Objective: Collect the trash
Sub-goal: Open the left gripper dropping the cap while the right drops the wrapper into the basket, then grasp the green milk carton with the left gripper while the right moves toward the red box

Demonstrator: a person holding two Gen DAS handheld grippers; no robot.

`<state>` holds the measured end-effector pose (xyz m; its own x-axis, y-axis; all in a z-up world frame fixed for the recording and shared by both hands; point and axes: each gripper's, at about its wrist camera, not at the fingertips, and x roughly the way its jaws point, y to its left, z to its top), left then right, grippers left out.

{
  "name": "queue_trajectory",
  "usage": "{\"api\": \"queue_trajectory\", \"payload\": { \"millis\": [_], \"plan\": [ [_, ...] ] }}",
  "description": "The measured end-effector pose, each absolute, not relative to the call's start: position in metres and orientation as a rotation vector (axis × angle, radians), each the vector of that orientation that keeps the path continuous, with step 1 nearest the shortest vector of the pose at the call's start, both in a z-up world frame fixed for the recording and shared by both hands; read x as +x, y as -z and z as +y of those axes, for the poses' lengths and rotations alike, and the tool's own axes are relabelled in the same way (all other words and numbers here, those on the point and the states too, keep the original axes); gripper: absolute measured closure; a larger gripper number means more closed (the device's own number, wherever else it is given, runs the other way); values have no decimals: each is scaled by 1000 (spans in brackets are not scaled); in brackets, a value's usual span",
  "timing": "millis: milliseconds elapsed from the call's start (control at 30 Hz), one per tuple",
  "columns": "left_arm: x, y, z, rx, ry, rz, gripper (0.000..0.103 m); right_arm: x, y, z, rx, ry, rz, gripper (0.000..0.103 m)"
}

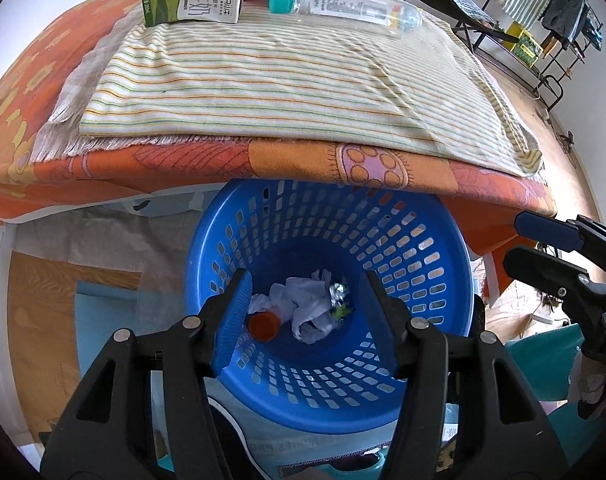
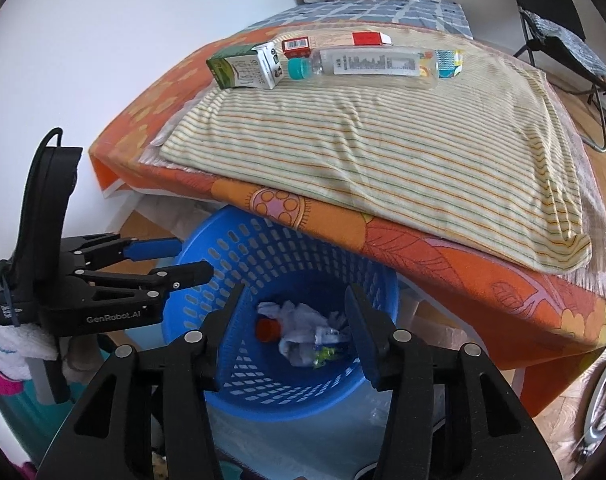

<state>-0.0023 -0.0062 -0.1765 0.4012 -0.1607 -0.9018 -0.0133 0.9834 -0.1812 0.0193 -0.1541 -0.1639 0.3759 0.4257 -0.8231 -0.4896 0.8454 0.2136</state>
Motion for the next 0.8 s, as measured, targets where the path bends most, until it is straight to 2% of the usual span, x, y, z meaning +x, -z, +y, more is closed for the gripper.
{"api": "queue_trajectory", "payload": {
  "millis": [133,400,800],
  "plan": [
    [-2,175,-6,-175,97,1149,34,21,163,-154,-76,-564,1029,46],
    [0,170,-8,-164,111,1138,33,23,158,-152,-101,-536,1017,40],
    [26,143,5,-137,117,1098,33,36,150,-156,-57,-528,1024,39]
  ]
}}
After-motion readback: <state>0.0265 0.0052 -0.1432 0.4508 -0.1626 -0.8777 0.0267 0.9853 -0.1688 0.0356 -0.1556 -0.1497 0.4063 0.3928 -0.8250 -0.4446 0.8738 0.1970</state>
